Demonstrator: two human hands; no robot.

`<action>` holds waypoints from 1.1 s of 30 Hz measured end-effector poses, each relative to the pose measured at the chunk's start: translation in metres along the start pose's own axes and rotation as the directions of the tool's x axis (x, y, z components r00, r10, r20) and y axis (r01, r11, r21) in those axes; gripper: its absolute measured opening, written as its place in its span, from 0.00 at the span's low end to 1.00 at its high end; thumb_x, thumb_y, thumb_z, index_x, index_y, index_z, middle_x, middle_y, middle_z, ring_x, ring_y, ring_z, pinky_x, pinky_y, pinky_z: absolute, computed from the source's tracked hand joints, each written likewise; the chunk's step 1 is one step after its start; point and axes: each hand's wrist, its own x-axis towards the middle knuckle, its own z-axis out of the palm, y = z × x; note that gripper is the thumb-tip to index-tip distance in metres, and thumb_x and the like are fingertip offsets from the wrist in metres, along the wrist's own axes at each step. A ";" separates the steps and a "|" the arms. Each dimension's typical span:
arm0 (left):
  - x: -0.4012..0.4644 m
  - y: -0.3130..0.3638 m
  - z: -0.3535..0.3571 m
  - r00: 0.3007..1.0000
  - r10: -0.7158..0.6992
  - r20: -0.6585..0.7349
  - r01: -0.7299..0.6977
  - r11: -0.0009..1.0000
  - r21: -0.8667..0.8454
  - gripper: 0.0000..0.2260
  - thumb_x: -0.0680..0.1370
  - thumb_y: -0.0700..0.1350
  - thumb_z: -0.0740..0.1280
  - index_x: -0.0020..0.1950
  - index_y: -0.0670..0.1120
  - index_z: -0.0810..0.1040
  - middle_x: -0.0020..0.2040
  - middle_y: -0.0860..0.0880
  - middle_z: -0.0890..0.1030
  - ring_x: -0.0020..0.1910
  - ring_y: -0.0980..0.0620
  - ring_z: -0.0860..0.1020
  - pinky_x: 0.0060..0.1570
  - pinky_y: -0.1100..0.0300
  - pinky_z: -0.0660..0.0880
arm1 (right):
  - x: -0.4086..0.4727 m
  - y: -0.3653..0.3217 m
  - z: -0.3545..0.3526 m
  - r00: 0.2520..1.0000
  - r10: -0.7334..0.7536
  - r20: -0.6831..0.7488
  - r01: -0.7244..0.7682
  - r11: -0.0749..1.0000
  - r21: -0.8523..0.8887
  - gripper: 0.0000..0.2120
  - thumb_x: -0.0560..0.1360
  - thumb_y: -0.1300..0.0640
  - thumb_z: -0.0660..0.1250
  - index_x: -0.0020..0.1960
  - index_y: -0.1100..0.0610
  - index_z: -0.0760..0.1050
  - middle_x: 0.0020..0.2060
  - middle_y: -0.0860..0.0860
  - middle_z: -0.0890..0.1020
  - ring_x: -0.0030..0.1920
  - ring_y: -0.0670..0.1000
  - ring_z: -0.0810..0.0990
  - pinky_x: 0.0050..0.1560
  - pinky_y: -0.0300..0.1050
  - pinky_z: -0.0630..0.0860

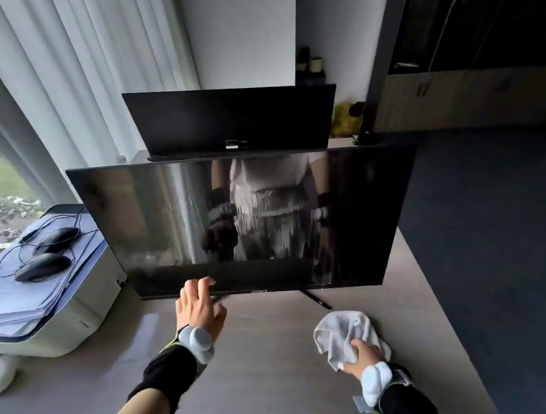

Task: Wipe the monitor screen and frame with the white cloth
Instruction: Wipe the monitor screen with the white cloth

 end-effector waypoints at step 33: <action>0.050 -0.170 -0.002 0.975 -0.174 0.141 0.194 0.970 -0.145 0.23 0.67 0.34 0.71 0.61 0.37 0.70 0.55 0.38 0.72 0.56 0.38 0.72 0.56 0.48 0.70 | 0.046 -0.137 -0.021 0.924 0.379 -0.041 0.060 -0.038 0.997 0.05 0.80 0.59 0.59 0.55 0.54 0.68 0.48 0.55 0.74 0.51 0.54 0.73 0.58 0.58 0.75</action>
